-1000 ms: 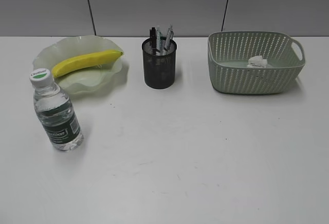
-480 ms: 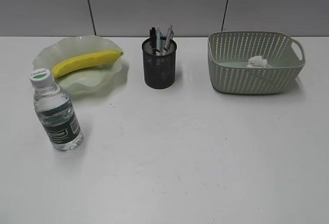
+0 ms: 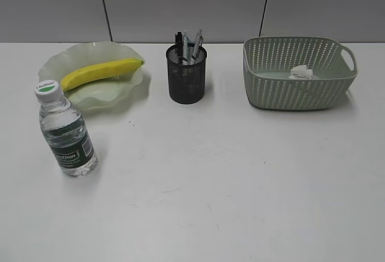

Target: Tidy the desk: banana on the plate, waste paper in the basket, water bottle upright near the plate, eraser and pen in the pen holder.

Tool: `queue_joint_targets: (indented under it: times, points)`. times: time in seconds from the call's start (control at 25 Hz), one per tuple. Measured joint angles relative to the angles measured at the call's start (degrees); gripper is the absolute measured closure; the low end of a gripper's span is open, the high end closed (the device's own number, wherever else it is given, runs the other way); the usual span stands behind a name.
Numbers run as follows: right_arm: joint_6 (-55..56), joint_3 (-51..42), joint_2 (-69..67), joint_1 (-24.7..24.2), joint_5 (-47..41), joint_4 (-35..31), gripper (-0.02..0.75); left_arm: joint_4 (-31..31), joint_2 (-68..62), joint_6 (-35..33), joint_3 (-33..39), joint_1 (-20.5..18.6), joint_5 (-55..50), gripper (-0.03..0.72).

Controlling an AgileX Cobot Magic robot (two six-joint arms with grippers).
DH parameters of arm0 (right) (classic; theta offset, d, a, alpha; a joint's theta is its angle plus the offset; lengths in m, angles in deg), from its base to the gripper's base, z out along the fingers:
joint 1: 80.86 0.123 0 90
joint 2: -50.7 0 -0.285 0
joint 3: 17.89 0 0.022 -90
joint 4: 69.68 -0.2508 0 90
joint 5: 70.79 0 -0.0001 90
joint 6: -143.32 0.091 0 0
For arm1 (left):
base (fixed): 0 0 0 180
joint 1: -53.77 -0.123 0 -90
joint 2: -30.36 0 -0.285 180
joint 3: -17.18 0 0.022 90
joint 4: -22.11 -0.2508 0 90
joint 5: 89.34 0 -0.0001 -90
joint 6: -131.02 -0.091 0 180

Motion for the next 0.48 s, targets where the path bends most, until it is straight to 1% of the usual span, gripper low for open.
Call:
queue_joint_targets:
  times: [0.48]
  points:
    - [0.0, 0.0, 0.0, 0.0, 0.0, 0.0, 0.407, 0.0, 0.0, 0.0, 0.0, 0.0, 0.0, 0.452]
